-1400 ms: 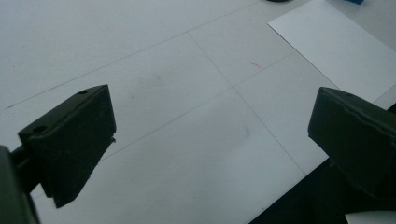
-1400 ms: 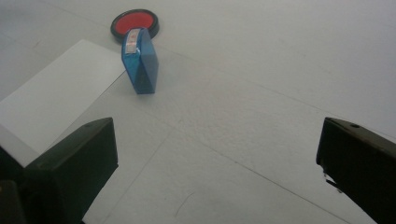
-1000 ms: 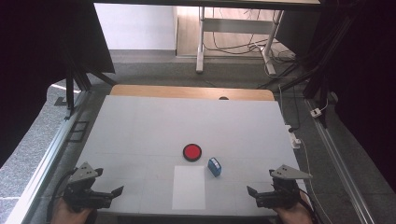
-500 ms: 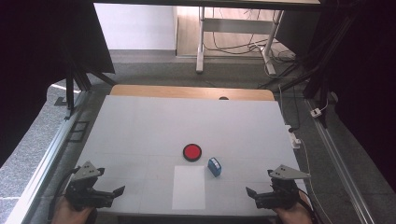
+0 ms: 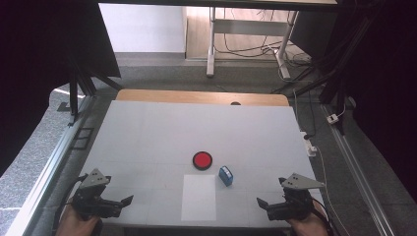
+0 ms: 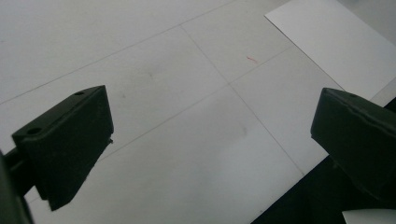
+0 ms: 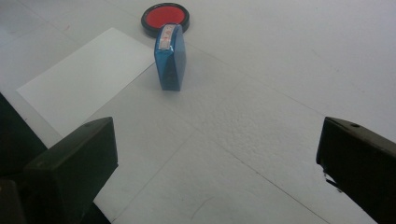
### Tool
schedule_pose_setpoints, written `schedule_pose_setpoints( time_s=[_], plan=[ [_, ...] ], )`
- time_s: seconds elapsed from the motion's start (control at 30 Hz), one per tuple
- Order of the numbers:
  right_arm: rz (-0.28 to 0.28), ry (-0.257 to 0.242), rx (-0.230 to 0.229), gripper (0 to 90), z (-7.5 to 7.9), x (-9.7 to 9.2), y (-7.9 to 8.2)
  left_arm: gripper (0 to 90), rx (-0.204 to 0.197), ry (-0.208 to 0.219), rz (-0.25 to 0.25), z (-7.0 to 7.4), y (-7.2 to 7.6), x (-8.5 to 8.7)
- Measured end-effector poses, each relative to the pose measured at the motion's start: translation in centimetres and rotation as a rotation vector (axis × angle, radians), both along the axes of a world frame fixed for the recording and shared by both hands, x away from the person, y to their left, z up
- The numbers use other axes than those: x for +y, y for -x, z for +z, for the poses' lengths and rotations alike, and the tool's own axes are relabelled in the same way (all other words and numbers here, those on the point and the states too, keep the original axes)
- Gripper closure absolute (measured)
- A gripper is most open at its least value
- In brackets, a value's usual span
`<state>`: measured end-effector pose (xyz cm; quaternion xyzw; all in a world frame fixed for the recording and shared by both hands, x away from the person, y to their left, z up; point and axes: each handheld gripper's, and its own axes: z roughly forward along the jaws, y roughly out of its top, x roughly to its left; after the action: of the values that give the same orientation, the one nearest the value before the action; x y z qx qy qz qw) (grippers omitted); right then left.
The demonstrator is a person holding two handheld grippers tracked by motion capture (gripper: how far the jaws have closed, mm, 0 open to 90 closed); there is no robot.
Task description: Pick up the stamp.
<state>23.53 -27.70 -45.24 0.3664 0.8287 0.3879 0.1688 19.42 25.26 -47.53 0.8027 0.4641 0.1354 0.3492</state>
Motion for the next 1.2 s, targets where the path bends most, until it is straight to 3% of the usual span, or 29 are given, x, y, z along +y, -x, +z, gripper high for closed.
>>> schedule_pose_setpoints(
  time_s=[0.1, 0.5, 1.0, 1.2],
  plan=[
    [0.009, 0.006, -0.003, 0.0, 0.0, 0.3, -0.1, 0.0, 0.001, -0.013, 0.001, 0.0, 0.0, -0.2],
    [0.047, -0.006, -0.020, 0.0, 0.1, 1.7, -0.5, 0.0, 0.011, 0.009, -0.005, -0.1, -0.1, 0.1],
    [0.088, -0.019, -0.001, 0.0, 0.0, 3.9, -1.7, 0.1, 0.024, 0.030, -0.031, -0.1, -0.2, 0.2],
    [0.087, -0.005, 0.037, 0.0, -0.2, 5.0, -2.7, 0.1, 0.022, 0.030, -0.031, -0.1, -0.2, 0.2]
  ],
)
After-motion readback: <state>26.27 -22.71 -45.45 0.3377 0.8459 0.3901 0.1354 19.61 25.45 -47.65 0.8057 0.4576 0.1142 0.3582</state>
